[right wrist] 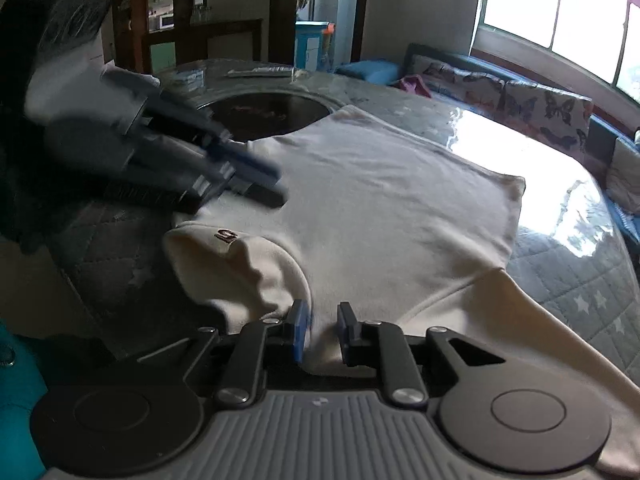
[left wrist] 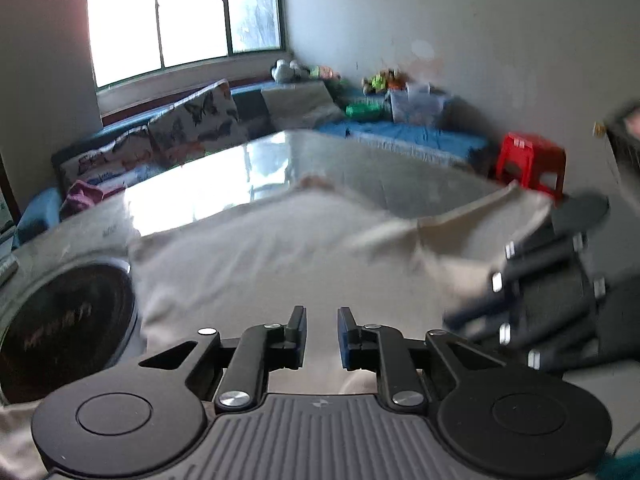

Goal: Fold clothes

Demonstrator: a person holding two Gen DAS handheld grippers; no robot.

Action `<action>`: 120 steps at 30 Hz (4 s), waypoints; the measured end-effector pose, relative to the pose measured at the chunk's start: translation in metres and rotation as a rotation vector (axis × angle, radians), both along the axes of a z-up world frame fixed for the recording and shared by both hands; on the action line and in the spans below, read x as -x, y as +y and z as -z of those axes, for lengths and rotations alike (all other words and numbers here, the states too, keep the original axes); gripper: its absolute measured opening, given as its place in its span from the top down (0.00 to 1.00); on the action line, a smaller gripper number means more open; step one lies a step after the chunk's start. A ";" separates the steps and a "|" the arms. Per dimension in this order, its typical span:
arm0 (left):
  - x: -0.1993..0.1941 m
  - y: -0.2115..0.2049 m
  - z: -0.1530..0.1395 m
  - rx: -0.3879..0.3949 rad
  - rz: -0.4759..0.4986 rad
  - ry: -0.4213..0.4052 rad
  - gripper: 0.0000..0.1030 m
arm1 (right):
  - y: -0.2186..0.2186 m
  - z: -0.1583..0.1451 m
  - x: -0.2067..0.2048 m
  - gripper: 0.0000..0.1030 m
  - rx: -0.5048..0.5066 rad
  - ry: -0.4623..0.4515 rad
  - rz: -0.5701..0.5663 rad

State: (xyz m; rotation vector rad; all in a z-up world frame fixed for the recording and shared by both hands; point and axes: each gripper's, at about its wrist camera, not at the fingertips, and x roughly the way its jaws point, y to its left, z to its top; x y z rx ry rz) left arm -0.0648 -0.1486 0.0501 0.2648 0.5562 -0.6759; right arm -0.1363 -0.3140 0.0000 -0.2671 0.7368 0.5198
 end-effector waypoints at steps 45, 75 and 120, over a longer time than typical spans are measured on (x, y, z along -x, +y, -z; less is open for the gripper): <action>0.022 -0.070 0.029 -0.031 0.178 0.099 0.71 | -0.229 -0.008 0.019 0.96 -0.093 -0.156 0.967; 0.022 -0.081 0.015 0.066 0.210 0.092 0.61 | -0.124 -0.136 -0.022 0.96 -0.148 -0.364 0.529; 0.017 0.065 0.003 0.132 -0.263 0.098 0.93 | -0.042 -0.003 0.004 0.53 0.016 -0.066 0.262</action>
